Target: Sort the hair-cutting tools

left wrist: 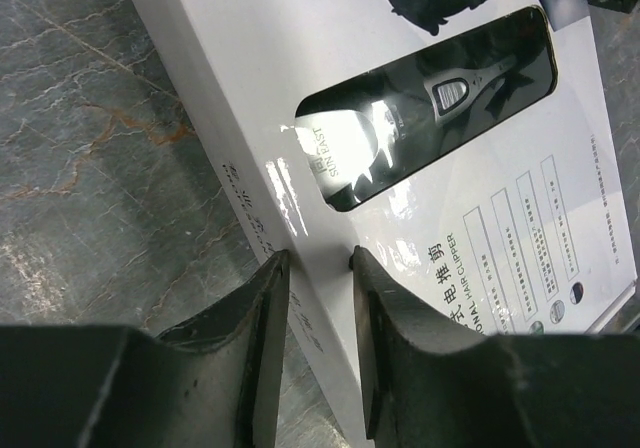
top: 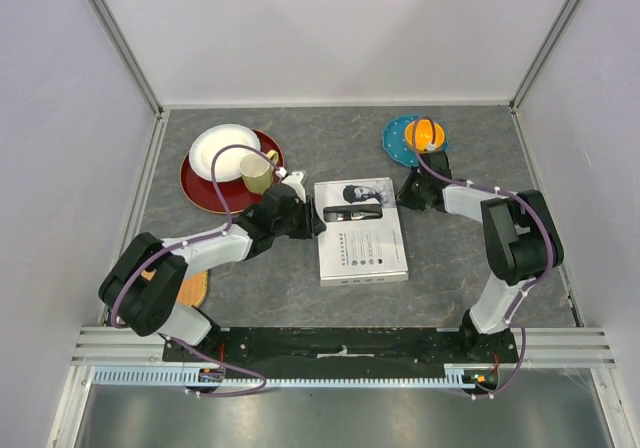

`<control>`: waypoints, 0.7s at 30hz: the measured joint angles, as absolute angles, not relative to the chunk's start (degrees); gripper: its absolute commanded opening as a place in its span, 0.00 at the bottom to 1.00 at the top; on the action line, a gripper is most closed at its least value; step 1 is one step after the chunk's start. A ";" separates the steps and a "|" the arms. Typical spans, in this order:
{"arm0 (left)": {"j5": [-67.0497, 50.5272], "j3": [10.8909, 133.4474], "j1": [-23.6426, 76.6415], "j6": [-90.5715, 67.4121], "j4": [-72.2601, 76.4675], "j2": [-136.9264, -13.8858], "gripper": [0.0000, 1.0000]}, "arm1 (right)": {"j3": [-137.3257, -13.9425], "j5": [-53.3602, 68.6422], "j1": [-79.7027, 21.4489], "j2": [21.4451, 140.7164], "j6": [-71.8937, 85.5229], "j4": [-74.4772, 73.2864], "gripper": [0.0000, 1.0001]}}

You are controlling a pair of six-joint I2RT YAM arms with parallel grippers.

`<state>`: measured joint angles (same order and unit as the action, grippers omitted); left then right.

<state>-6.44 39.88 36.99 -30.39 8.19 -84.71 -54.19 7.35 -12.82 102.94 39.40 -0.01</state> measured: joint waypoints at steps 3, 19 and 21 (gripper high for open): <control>-6.24 40.38 37.01 -30.37 7.33 -84.68 0.46 | -54.24 4.05 -13.39 99.96 40.42 -4.60 0.29; -10.00 35.99 37.26 -30.39 1.91 -73.71 0.69 | -37.63 -4.05 -14.41 71.77 41.52 -21.54 0.34; -13.02 32.73 37.32 -31.05 3.42 -73.76 0.69 | -34.72 -1.78 -14.41 69.36 41.15 -23.97 0.31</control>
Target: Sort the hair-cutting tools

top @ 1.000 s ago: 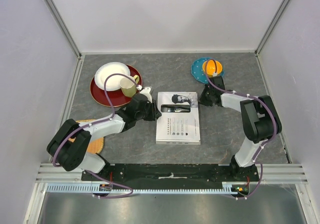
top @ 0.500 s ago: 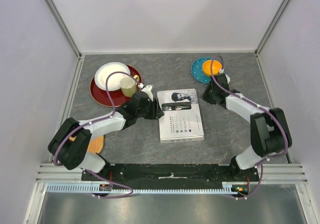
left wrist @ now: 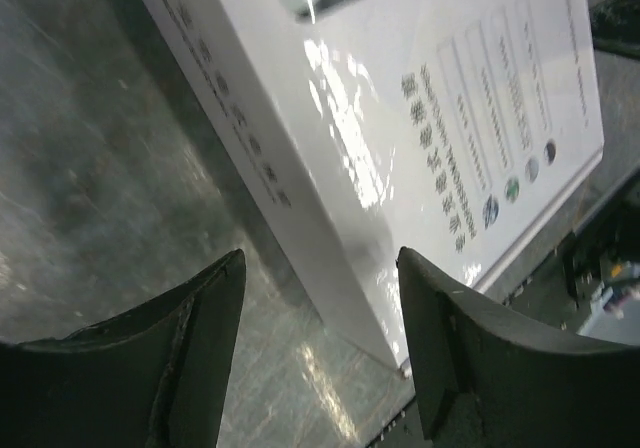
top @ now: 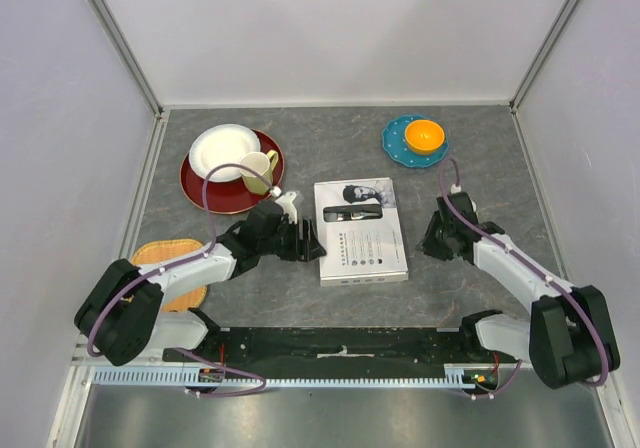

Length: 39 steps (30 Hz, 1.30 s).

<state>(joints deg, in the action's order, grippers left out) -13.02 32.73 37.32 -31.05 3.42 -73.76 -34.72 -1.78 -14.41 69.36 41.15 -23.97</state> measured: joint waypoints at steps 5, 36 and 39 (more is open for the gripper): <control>-19.90 28.60 37.47 -33.32 6.76 -74.89 0.67 | -31.99 3.79 -14.44 64.71 40.21 -26.72 0.20; -19.94 27.92 38.15 -39.00 10.94 -75.99 0.82 | -28.60 12.82 -14.98 65.73 42.65 -28.16 0.35; -12.60 30.04 38.61 -37.67 4.12 -70.57 0.94 | -33.21 4.89 -15.05 60.71 44.03 -32.03 0.66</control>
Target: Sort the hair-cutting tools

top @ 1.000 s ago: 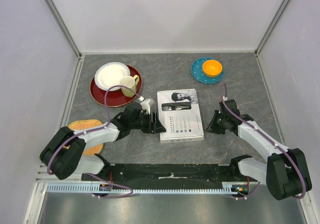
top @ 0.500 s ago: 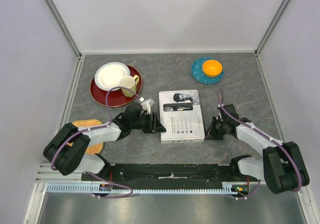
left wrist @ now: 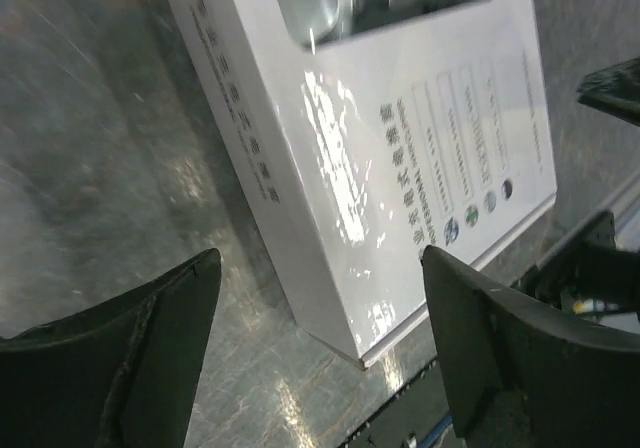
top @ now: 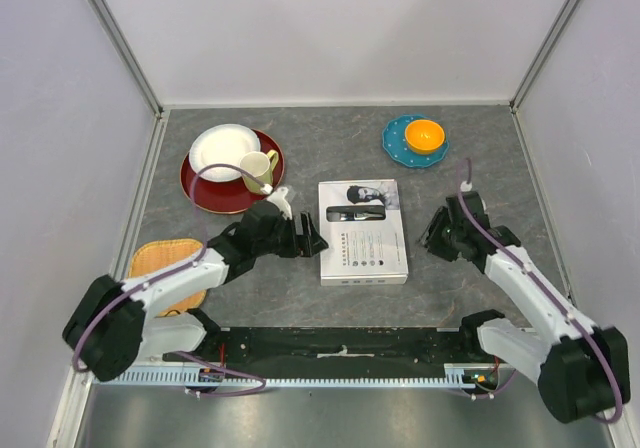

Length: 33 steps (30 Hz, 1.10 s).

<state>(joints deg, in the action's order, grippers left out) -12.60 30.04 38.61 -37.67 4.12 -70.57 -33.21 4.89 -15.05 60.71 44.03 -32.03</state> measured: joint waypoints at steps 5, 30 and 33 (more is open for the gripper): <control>-1.96 35.64 38.59 -34.22 -5.28 -60.80 1.00 | -42.02 -6.76 -15.05 51.64 44.03 -35.00 0.98; 12.08 60.71 38.61 -22.59 -30.04 -46.24 1.00 | -65.19 -22.98 -15.05 46.87 31.92 -38.35 0.98; 12.73 61.87 38.61 -22.15 -31.42 -45.56 1.00 | -65.98 -22.98 -15.05 46.87 31.62 -38.37 0.98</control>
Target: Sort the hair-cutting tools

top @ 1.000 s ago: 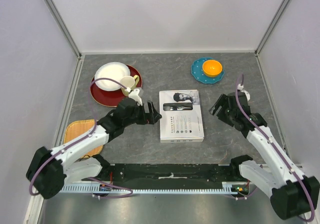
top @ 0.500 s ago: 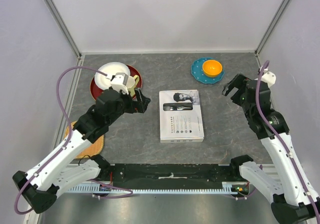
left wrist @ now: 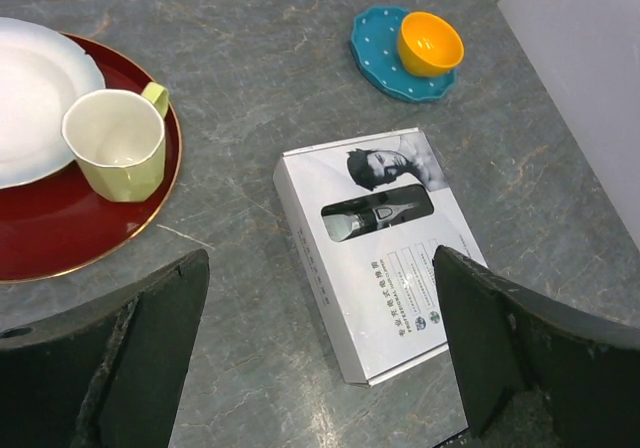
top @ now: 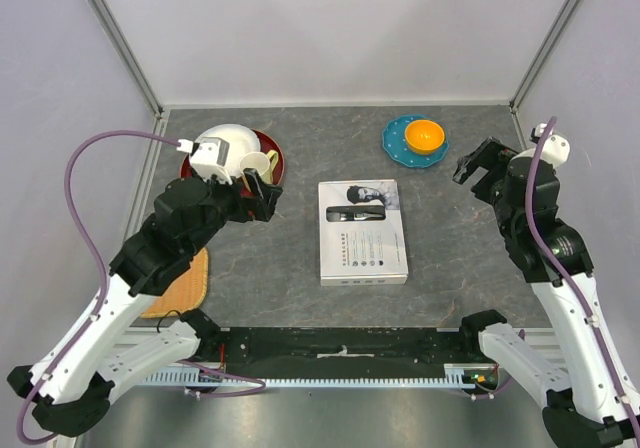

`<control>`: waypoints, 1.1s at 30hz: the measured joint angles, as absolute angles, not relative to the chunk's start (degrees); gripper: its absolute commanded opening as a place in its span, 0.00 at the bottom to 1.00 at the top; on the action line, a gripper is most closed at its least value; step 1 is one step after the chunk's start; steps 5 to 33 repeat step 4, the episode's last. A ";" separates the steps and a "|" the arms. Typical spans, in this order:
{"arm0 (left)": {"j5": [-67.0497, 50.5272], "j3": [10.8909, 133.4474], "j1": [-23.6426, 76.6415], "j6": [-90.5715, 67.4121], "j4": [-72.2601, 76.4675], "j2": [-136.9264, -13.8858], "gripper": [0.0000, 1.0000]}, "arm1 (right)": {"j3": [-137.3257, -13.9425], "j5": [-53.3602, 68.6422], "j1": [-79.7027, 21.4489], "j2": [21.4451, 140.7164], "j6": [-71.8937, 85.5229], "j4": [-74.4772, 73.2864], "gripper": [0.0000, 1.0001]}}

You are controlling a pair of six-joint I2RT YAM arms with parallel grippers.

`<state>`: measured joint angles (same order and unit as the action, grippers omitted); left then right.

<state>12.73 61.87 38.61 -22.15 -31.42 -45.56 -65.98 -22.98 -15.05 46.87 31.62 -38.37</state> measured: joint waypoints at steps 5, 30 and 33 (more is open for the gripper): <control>15.16 62.33 38.61 -22.04 -32.10 -44.80 1.00 | -66.70 -22.83 -15.05 46.94 31.55 -38.33 0.98; 15.16 62.33 38.61 -22.04 -32.10 -44.80 1.00 | -66.70 -22.83 -15.05 46.94 31.55 -38.33 0.98; 15.16 62.33 38.61 -22.04 -32.10 -44.80 1.00 | -66.70 -22.83 -15.05 46.94 31.55 -38.33 0.98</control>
